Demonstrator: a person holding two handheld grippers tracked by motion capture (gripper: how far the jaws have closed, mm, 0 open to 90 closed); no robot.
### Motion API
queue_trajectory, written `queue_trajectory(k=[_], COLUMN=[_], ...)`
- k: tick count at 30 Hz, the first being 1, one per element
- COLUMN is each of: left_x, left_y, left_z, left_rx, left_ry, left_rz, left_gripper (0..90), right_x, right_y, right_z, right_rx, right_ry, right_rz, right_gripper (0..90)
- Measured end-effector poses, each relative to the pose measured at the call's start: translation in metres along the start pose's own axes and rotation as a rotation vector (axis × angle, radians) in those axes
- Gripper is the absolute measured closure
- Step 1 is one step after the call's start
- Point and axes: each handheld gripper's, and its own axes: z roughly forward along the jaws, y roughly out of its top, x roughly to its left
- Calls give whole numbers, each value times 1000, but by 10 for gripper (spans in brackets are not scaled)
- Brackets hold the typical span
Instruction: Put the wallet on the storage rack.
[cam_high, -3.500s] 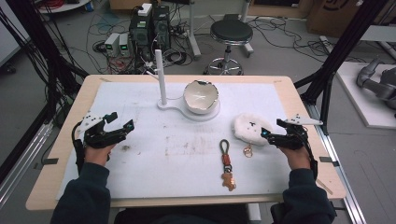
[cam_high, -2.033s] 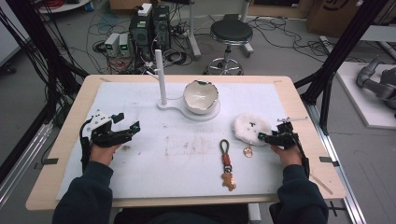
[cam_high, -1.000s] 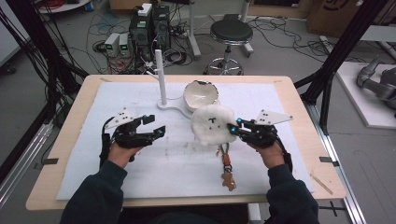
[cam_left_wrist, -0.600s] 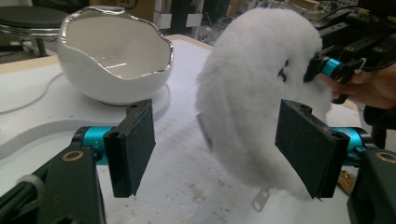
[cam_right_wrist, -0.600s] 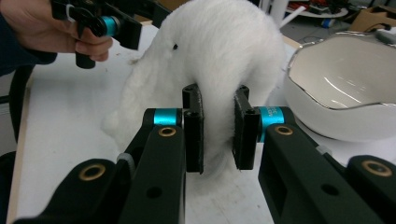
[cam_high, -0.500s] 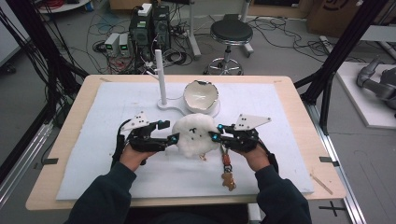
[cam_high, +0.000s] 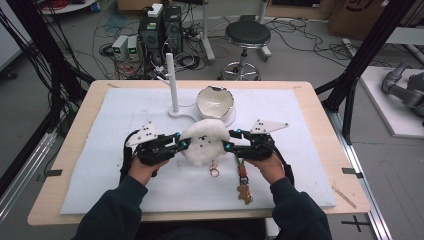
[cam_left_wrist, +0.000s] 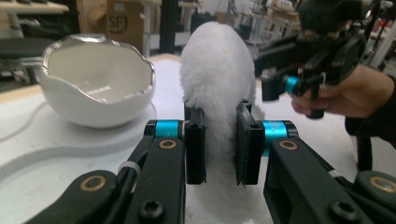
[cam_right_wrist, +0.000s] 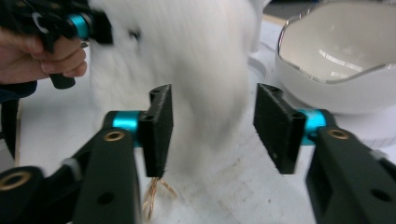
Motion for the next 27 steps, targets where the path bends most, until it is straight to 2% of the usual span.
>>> queue_trajectory(k=[2, 3, 4, 5, 6, 8, 9, 10, 11, 12, 13, 14, 16, 18, 19, 22, 24, 25, 26, 27], left_x=[0, 0, 0, 0, -1, -2, -2, -2, -2, -2, -2, -1, -1, -2, -2, -1, -1, -1, -2, -3], left_y=[1, 2, 2, 2, 3, 2, 1, 1, 0, 0, -1, -2, -5, -9, -11, -10, -7, -7, -6, -5], left_z=[-2, -3, -4, -4, -4, -3, -1, -1, -1, -1, 0, 1, 5, 9, 11, 10, 6, 6, 5, 3], left_rx=[-27, -40, -51, -59, -65, -70, -53, -53, -45, -45, -29, 0, 57, 104, 130, 133, 76, 76, 53, 25], left_ry=[3, 5, -1, -6, -12, -22, -27, -27, -33, -33, -25, -24, -23, -27, -23, -22, -36, -36, -42, -58], left_rz=[2, 5, 9, 9, 10, 13, 20, 20, 19, 19, 21, 17, 14, 20, 19, 20, 36, 36, 50, 64], left_gripper=[766, 766, 766, 766, 766, 766, 765, 764, 764, 763, 762, 762, 756, 754, 754, 759, 771, 775, 775, 776], right_x=[-3, -4, -4, -5, -5, -6, -7, -7, -6, -6, -8, -8, -9, -9, -8, -7, -7, -8, -8, -10], right_y=[-3, -5, -5, -7, -7, -9, -9, -9, -7, -7, -5, -5, -3, -2, -1, -1, -1, -2, -2, -4], right_z=[3, 8, 8, 13, 13, 18, 19, 19, 14, 14, 9, 9, 1, -3, -5, -5, -3, -2, -2, 0], right_rx=[14, 43, 43, 73, 73, 92, 87, 87, 63, 63, 30, 30, -28, -61, -65, -65, -66, -65, -65, -66], right_ry=[20, 37, 37, 65, 65, 99, 157, 157, 167, 167, 157, 157, 128, 104, 78, 72, 83, 83, 83, 72], right_rz=[20, 41, 41, 70, 70, 104, 120, 120, 107, 107, 106, 106, 103, 83, 54, 41, 55, 79, 79, 116], right_gripper=[402, 373, 373, 349, 349, 366, 558, 558, 684, 684, 749, 749, 770, 777, 779, 779, 735, 662, 662, 482])
